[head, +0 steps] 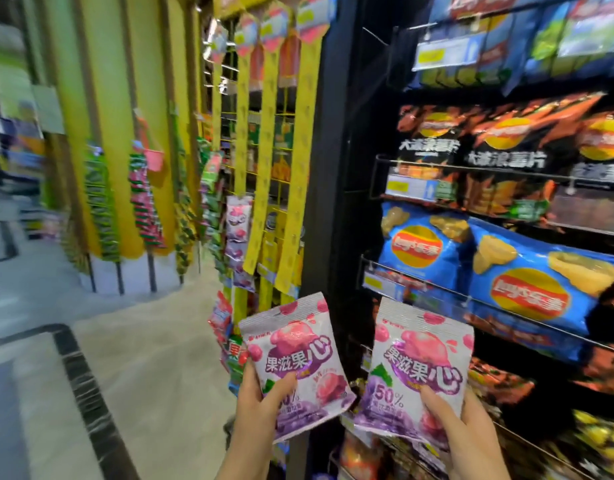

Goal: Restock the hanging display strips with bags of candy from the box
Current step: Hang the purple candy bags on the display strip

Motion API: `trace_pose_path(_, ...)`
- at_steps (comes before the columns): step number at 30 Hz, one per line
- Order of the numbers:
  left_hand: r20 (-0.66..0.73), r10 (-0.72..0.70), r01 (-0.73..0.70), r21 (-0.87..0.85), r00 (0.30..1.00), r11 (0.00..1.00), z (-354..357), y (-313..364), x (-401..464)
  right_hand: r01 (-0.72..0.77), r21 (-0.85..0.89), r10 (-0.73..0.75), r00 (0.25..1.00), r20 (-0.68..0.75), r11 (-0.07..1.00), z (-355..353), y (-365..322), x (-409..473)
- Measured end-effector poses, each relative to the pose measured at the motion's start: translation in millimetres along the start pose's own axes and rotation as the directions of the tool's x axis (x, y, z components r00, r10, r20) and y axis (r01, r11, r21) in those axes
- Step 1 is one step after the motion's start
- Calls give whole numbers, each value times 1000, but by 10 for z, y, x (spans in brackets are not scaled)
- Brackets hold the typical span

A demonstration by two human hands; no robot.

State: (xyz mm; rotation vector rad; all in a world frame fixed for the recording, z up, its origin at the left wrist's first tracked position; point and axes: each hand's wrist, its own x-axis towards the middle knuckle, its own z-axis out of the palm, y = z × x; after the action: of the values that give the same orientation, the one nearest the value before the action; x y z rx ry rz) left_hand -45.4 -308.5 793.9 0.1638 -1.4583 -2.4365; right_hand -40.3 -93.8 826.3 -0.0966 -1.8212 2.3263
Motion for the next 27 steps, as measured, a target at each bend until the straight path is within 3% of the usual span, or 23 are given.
trace_pose_path(12, -52, 169, -164, 85, 984, 983, -982, 813, 1065, 68, 51, -74, 990, 119, 996, 1627, 273, 570)
trace_pose_path(23, 112, 208, -225, 169, 972, 960, -1692, 1341, 2323, 160, 22, -161, 986, 51, 987, 2933, 552, 1041)
trace_pose_path(27, 95, 208, -220, 153, 974, 963, -1810, 1394, 2685, 190, -4, -190, 982, -5, 982, 3210, 607, 1253)
